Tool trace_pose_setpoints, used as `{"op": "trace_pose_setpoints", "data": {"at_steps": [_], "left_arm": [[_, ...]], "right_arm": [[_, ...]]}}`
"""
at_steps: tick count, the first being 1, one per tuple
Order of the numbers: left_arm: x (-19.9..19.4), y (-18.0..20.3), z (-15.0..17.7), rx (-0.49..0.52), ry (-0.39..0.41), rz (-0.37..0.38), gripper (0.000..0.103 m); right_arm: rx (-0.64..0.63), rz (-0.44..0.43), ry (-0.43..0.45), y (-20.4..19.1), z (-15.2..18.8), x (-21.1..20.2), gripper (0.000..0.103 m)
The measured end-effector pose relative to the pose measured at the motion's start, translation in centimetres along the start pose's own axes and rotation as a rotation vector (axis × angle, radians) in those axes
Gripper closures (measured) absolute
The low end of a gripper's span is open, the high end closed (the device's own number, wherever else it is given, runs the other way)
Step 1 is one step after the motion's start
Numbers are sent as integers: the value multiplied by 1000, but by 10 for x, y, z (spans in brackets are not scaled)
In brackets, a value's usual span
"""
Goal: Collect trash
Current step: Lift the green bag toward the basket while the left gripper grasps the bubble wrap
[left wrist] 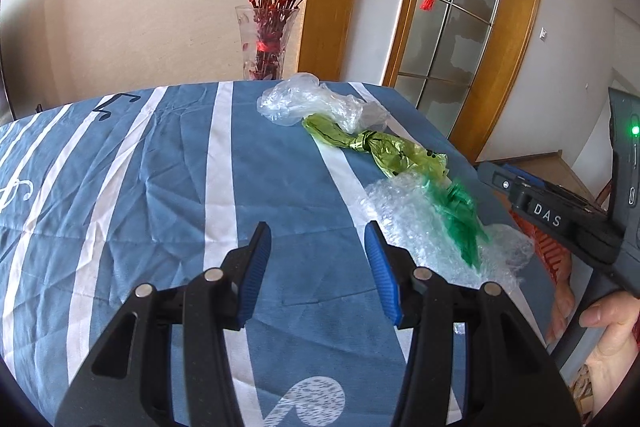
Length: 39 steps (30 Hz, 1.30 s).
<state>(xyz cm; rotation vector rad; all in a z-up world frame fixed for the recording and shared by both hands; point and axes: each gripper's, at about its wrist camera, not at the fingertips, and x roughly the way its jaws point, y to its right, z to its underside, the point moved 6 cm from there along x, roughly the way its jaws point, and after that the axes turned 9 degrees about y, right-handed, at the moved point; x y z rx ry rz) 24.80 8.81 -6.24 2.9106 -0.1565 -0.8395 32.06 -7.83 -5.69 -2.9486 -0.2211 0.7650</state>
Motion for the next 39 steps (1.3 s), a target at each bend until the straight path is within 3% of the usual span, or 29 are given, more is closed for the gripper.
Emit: {"op": "trace_pose_setpoints", "data": {"at_steps": [10,14,17,28,35,39], "left_arm": [[0,-7,1,-14,-7,0,54],[-1,-8,4,-17,-12,0,54],[0,-8,5,-12,-14,0,54],[4,17,1,3,-25,45,54],[21,59,-2,37,-59,103,54],[35,85,1,63,-93,141,44]], "right_arm": [[-48,-8,-88,-14,23,11,64],[-59,10,-170,-13,44,22,80],[-91,1,-174,-16,51,20,91],[-45,-32,-4,-6,4,-17,93],[30,27,57,42,-12,-40,93],[48,76,75,68,-13,-56,93]]}}
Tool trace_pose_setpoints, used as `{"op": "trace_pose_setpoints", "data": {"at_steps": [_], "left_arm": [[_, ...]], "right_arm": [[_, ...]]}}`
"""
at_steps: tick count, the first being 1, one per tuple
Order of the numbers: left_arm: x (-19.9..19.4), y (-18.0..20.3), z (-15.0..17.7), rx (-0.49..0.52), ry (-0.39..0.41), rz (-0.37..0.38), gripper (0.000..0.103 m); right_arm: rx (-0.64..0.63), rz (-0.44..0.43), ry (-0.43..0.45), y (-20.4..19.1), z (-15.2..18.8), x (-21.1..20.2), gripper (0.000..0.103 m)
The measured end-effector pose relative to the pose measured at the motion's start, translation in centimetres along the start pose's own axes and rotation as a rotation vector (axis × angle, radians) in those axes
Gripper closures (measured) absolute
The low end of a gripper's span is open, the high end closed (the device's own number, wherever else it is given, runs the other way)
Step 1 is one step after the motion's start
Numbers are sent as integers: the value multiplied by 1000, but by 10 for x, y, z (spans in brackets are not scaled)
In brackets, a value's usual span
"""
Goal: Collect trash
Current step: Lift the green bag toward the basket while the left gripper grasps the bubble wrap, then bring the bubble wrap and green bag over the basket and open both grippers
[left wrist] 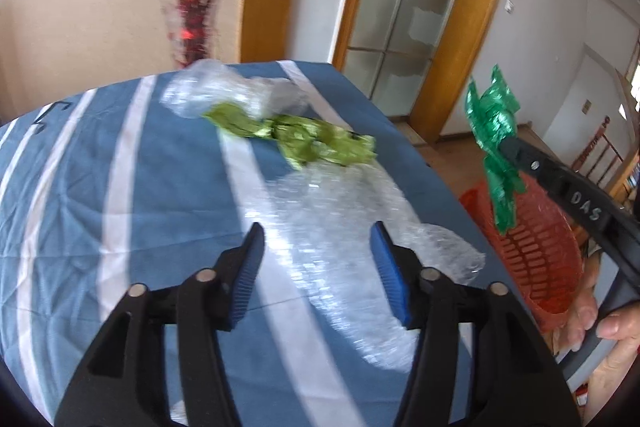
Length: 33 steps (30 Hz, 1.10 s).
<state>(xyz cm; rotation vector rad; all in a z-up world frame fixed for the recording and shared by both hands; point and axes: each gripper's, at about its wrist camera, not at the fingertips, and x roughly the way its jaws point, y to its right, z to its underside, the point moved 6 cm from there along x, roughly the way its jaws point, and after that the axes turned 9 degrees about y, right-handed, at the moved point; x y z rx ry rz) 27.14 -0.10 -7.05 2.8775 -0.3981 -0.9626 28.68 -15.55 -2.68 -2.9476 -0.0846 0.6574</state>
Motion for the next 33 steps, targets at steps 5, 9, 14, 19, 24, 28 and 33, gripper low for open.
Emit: {"op": "trace_pose_setpoints", "data": {"at_steps": [5,9,14,19,24,28,33], "left_arm": [[32,28,10,65,-69,-12,36],[61,29,24,59,-154,-60,32],[70,37,32,149,-129,-131,35],[70,29,26,91,-103,-119,75],[61,11,21,25,-72,-89,85],[43,9,15,18,-38,-80,85],[16,28,-4,31,23,-44,85]], "right_arm": [[10,40,-5,26,5,-10,93],[29,60,-14,42,11,-15,93],[61,68,-17,57,13,-18,93],[92,62,-18,62,15,-20,93],[89,60,-14,64,16,-25,93],[95,62,7,70,12,-33,93],[109,79,29,82,9,-45,93]]}}
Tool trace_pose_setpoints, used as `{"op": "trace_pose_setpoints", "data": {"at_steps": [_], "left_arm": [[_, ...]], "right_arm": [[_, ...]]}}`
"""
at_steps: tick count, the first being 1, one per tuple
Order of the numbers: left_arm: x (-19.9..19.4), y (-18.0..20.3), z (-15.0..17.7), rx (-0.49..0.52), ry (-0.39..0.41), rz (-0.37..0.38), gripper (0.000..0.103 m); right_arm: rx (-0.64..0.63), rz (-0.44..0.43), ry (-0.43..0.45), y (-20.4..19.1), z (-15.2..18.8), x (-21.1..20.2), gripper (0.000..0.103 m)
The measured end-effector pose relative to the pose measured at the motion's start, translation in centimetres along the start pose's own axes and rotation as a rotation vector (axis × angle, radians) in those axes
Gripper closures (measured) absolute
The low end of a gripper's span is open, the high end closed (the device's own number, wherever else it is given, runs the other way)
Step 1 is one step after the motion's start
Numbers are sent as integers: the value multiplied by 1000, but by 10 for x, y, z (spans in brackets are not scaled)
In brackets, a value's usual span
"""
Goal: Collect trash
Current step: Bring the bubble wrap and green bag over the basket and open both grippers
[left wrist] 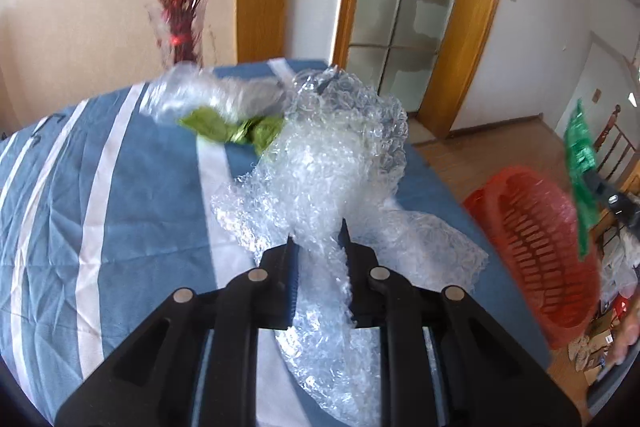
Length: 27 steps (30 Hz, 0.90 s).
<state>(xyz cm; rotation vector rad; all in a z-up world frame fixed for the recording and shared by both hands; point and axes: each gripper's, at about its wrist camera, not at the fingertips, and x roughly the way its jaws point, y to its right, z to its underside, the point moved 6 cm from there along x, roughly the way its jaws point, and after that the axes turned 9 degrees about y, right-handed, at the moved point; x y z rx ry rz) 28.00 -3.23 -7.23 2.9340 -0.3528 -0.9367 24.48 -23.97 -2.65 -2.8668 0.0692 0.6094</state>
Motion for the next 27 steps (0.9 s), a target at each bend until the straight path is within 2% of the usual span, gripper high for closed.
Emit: {"op": "trace_pose_setpoints", "data": {"at_steps": [9,19,27], "left_arm": [[-23,65,-21,43,58,104,85],[-16,141,-13,93,19,235,85],[-4,186,-4,121,-7,307,85]], "right_arm": [[27,55,17,38,1,-19,93],[55,106,27,78,4,-33,93],[75,150,40,108,6,-45,93]]}}
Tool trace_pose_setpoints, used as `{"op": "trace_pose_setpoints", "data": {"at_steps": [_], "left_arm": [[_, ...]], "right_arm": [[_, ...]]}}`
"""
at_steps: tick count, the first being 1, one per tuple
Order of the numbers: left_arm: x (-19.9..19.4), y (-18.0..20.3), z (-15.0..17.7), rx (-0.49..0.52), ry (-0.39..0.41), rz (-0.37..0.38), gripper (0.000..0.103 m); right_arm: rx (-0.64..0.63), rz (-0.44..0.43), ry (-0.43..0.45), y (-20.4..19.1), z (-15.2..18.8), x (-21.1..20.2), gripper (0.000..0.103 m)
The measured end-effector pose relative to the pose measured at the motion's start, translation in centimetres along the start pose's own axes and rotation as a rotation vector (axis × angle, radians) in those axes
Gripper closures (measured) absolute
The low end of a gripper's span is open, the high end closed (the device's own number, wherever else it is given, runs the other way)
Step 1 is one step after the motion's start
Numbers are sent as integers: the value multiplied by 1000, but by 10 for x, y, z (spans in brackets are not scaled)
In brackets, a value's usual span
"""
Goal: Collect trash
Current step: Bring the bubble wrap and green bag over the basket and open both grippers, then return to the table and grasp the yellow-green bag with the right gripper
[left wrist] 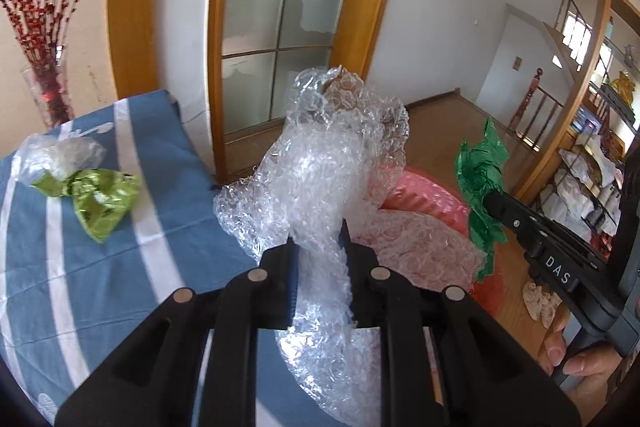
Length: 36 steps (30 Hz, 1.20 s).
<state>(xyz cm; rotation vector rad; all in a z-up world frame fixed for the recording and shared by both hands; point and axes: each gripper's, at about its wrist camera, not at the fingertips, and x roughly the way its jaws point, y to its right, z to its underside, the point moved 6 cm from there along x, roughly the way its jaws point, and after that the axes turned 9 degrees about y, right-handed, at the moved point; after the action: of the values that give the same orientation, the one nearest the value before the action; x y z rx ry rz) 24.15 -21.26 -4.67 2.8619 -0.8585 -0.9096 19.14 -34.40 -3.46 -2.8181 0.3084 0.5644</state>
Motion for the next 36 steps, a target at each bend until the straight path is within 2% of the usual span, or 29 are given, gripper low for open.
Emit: {"op": "trace_pose_setpoints", "data": {"at_steps": [9,23,26,28,30,36], "left_arm": [[29,29,10,26,-42,56,85],[55,44,21,23,-95,88,84],[60,42,22,25,-103,81,79],[62,39,25,22,-114,74,71],[65,38,28,15,-122,68,67],[66,25,34,0,-138,42,61]], "right_arm": [[38,31,-6,29,5,6,93],[78,38,-5,36,6,16,93],[86,34,-10,39,8,17,91],[99,32,-13,40,9,17,87],[109,26,-21,42,11,17,87],[111,42,-31,47,15,17,87]]}}
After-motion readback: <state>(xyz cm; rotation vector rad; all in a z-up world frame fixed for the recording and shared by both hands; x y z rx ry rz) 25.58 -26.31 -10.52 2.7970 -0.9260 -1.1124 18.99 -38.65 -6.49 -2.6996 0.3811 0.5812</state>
